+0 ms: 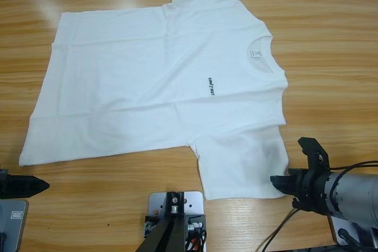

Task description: Fold clothes

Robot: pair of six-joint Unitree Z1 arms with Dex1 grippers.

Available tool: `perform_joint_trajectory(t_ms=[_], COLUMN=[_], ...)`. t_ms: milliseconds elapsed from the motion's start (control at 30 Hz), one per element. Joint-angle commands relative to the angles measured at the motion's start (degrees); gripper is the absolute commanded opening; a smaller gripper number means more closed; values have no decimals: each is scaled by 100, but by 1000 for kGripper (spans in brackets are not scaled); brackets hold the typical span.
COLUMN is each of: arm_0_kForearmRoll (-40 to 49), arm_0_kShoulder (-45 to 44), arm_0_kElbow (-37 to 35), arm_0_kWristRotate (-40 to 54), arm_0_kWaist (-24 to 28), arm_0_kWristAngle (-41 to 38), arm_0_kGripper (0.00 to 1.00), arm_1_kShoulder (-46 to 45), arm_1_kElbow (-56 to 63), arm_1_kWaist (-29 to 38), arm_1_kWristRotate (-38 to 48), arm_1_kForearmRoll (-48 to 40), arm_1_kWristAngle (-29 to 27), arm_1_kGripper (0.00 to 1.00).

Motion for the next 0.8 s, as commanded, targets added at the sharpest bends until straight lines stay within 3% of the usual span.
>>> perform_joint_trajectory(t_ms=[33, 200, 500, 533, 667, 800], arm_0_kForearmRoll=[-137, -155, -155, -155, -267, -740], arm_0_kShoulder=[62, 2, 359, 426, 468, 507], arm_0_kElbow=[-177, -318, 271, 271, 343, 761], arm_0_kWristRotate=[-46, -128, -1503, -1559, -2160, -2951], arm_0_kWaist=[-73, -59, 378, 380, 610, 626], arm_0_kWristAngle=[192, 552, 637, 703, 1064, 1069], arm_0_kGripper=[1000, 1000, 986, 962, 667, 662], arm_1_kShoulder=[-352, -182, -11, 13, 24, -20], arm_1_kElbow=[-925, -1189, -1108, -1108, -1060, -999], arm_1_kWaist=[46, 46, 37, 33, 26, 19], arm_1_kWristRotate=[-525, -819, -942, -954, -977, -977], arm_1_kForearmRoll=[1834, 2216, 2029, 1991, 1933, 1933], arm_1_kWristAngle=[3, 10, 103, 108, 144, 144], arm_1_kGripper=[0, 0, 0, 0, 0, 0])
